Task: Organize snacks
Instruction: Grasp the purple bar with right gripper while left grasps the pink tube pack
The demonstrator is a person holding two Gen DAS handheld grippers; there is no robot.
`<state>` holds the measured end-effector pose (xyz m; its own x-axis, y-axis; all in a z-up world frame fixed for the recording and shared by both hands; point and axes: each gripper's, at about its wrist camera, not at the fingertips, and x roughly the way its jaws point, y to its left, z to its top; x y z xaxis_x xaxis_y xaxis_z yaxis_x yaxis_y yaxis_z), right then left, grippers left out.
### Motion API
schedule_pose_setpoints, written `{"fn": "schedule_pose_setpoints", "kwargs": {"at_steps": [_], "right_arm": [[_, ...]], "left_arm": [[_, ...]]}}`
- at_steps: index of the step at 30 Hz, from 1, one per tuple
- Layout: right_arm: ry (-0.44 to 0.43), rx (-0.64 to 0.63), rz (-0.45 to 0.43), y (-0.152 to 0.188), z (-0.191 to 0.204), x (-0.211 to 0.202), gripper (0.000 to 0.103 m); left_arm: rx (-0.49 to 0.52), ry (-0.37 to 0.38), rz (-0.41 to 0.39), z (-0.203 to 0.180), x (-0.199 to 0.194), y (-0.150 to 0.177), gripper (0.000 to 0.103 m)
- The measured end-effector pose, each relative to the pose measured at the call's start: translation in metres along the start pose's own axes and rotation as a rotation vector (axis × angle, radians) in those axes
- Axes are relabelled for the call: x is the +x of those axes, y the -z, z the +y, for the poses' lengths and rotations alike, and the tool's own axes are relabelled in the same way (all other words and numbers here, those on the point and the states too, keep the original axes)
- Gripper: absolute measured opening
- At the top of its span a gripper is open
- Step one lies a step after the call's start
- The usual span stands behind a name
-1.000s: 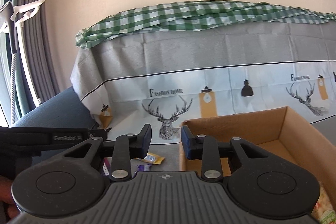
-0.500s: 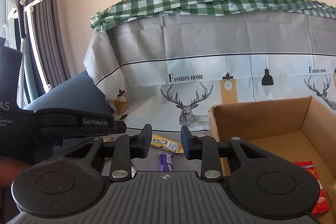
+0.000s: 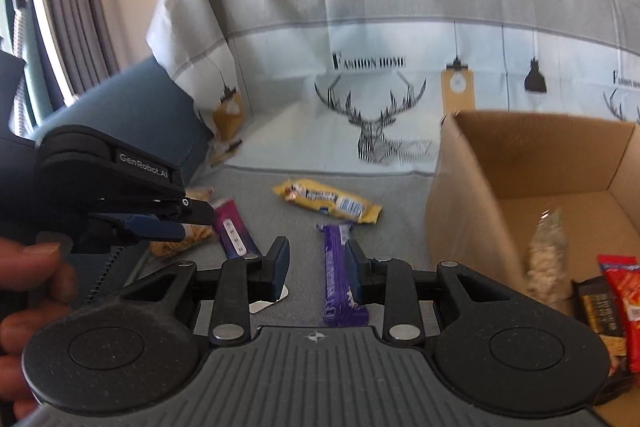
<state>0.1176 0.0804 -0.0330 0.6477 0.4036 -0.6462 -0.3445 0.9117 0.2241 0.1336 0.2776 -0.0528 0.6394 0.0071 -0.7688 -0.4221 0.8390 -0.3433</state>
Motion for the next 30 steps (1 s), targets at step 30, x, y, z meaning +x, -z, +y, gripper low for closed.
{"fn": "schedule_pose_setpoints", "kwargs": {"at_steps": [30], "right_arm": [[0.101, 0.011, 0.204, 0.013, -0.001, 0.106, 0.029]], "left_arm": [[0.330, -0.223, 0.057, -0.037, 0.093, 0.004, 0.071]]}}
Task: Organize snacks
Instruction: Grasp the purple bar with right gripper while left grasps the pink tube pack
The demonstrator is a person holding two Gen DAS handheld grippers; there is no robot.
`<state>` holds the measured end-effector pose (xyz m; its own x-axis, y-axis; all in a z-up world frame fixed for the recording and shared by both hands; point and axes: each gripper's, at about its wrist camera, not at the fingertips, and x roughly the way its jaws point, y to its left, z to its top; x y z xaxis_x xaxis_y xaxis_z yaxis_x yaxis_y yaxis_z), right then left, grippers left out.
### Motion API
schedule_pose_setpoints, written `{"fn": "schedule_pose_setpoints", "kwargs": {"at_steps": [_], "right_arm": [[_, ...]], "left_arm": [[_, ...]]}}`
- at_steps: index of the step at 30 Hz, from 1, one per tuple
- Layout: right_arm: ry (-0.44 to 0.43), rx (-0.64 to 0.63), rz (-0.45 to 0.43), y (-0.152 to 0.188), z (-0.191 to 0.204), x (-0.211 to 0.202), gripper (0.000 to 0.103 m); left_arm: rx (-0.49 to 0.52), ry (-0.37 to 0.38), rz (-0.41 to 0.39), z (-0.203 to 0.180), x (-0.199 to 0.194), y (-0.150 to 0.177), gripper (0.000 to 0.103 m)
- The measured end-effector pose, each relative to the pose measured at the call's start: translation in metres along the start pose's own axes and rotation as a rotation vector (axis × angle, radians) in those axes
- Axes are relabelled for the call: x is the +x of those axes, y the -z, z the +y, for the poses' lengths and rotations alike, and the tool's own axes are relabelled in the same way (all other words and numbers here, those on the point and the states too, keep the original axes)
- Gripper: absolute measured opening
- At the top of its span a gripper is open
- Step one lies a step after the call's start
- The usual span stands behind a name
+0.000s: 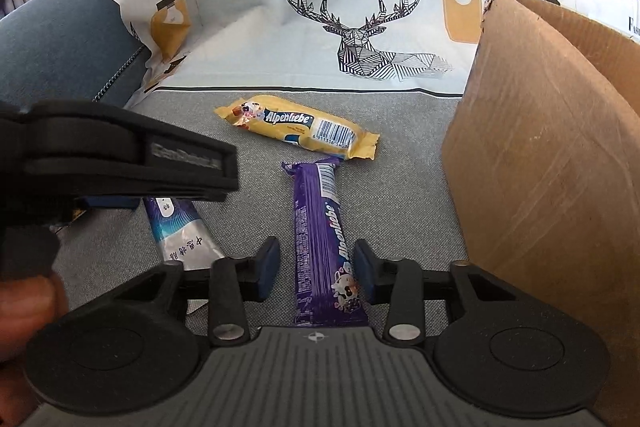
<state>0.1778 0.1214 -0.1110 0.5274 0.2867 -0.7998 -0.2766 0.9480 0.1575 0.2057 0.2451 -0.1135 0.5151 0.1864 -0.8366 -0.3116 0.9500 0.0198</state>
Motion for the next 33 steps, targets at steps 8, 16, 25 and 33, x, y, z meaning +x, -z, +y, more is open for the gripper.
{"fn": "schedule_pose_setpoints", "kwargs": {"at_steps": [8, 16, 25, 33], "right_arm": [[-0.025, 0.000, -0.023, -0.001, 0.000, -0.007, 0.018], [-0.043, 0.025, -0.017, -0.001, -0.001, -0.019, 0.018], [-0.014, 0.062, 0.077, 0.003, -0.007, -0.016, 0.021], [0.011, 0.049, 0.070, 0.004, -0.008, -0.010, 0.024]], "left_arm": [[0.087, -0.023, -0.016, -0.009, -0.003, 0.003, 0.034], [0.086, -0.029, 0.024, -0.003, -0.017, 0.002, 0.020], [0.087, -0.027, 0.103, 0.004, -0.016, 0.009, 0.032], [0.170, -0.054, 0.070, -0.007, -0.014, 0.014, 0.026]]}}
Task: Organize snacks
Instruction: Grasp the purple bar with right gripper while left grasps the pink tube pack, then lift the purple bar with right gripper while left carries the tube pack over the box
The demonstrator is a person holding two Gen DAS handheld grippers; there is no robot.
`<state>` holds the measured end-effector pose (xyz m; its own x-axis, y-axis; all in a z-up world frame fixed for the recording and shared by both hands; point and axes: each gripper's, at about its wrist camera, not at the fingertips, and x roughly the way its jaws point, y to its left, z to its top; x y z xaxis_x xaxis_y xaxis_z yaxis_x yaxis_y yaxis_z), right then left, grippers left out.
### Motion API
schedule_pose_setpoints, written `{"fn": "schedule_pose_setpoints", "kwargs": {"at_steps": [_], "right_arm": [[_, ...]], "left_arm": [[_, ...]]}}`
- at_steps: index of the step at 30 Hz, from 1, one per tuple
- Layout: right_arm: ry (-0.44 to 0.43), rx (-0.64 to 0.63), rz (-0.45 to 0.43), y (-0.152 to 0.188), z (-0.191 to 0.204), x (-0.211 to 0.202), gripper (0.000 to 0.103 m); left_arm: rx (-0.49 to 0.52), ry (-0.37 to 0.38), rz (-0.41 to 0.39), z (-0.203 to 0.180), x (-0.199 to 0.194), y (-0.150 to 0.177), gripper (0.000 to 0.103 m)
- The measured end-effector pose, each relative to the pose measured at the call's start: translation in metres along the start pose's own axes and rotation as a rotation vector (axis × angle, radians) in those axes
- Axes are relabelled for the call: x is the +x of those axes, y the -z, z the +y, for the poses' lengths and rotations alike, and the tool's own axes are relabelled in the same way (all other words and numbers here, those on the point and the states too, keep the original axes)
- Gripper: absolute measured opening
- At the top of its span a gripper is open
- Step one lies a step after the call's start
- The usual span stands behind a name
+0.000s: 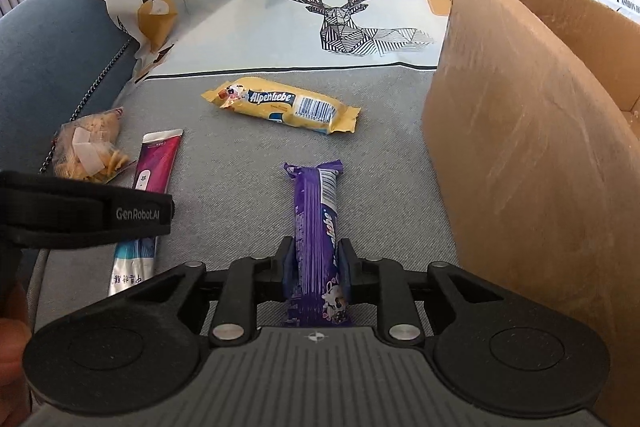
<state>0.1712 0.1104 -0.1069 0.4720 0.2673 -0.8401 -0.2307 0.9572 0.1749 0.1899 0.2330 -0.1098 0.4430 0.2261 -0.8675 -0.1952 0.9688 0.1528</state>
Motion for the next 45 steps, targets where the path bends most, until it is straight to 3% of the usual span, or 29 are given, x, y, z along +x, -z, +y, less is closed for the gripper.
{"fn": "schedule_pose_setpoints", "kwargs": {"at_steps": [5, 12, 22, 27, 34, 37, 41, 45], "right_arm": [[-0.010, -0.014, -0.026, 0.000, 0.000, -0.003, 0.016], [-0.076, -0.026, -0.179, -0.003, -0.002, -0.042, 0.016], [-0.185, -0.119, -0.397, 0.010, -0.005, -0.128, 0.016], [-0.222, -0.126, -0.496, 0.004, -0.032, -0.183, 0.016], [-0.187, -0.089, -0.585, -0.006, -0.097, -0.230, 0.016], [-0.161, -0.090, -0.633, 0.003, -0.124, -0.238, 0.016], [-0.116, -0.073, -0.577, 0.015, -0.149, -0.229, 0.016], [-0.071, -0.091, -0.590, 0.017, -0.166, -0.228, 0.015]], "left_arm": [[-0.008, 0.021, -0.030, -0.001, -0.005, 0.001, 0.017], [-0.070, 0.026, -0.124, 0.005, -0.033, 0.005, 0.017], [-0.185, 0.018, -0.287, 0.010, -0.104, 0.031, 0.017], [-0.226, 0.043, -0.384, 0.006, -0.153, 0.036, 0.017], [-0.176, 0.107, -0.486, -0.032, -0.189, 0.058, 0.017], [-0.137, 0.138, -0.463, -0.051, -0.183, 0.068, 0.017], [-0.115, 0.143, -0.498, -0.062, -0.181, 0.060, 0.017], [-0.143, 0.167, -0.485, -0.066, -0.172, 0.057, 0.017]]}}
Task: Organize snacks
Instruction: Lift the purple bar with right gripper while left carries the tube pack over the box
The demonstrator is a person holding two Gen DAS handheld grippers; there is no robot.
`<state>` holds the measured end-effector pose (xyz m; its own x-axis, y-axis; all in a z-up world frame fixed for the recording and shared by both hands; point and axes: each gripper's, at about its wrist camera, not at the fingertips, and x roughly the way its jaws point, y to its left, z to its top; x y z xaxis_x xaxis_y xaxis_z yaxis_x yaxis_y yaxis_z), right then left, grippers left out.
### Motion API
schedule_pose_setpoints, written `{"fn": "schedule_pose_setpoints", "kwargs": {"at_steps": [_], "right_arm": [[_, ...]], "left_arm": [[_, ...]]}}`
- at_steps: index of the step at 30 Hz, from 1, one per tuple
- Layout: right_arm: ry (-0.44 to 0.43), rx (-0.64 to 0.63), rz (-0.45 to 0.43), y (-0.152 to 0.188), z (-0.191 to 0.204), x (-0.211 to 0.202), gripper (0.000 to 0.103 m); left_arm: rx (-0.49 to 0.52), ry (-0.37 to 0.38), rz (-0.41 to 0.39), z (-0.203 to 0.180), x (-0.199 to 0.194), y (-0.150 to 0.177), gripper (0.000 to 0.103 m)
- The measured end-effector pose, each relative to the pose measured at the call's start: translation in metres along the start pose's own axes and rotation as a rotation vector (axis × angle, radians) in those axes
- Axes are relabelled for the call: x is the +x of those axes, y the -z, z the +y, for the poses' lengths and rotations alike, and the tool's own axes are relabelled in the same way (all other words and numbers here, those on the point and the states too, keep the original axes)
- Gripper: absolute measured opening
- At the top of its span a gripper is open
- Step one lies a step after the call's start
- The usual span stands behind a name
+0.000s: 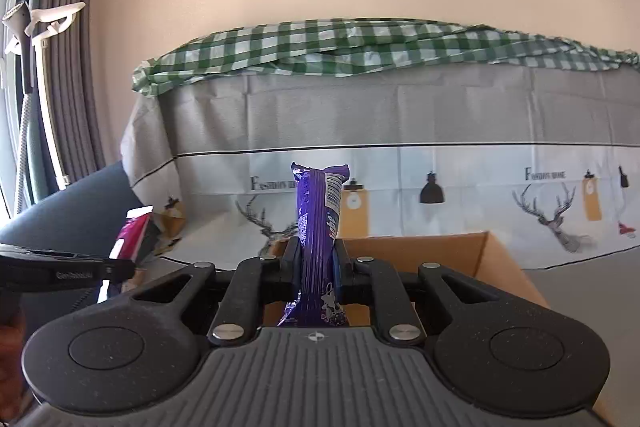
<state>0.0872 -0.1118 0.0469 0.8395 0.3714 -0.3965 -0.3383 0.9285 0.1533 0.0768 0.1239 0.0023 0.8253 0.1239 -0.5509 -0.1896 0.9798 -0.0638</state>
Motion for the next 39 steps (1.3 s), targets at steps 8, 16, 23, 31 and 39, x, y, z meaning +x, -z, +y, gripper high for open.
{"fn": "schedule_pose_setpoints", "kwargs": {"at_steps": [8, 16, 23, 31, 39], "right_arm": [[0.068, -0.001, 0.010, 0.004, -0.027, 0.001, 0.015], [0.097, -0.043, 0.010, 0.008, -0.034, 0.000, 0.015], [0.148, -0.029, 0.009, 0.010, -0.054, -0.003, 0.015], [0.178, -0.035, 0.012, 0.013, -0.063, -0.004, 0.015], [0.196, -0.050, 0.018, 0.015, -0.067, -0.002, 0.015]], "left_arm": [[-0.030, 0.041, -0.048, -0.011, 0.004, -0.004, 0.017], [0.004, 0.147, -0.096, -0.037, 0.004, -0.008, 0.017], [0.030, 0.237, -0.153, -0.061, -0.001, -0.009, 0.017], [0.055, 0.318, -0.189, -0.090, -0.003, -0.006, 0.017], [0.104, 0.373, -0.200, -0.115, -0.003, 0.001, 0.017]]}}
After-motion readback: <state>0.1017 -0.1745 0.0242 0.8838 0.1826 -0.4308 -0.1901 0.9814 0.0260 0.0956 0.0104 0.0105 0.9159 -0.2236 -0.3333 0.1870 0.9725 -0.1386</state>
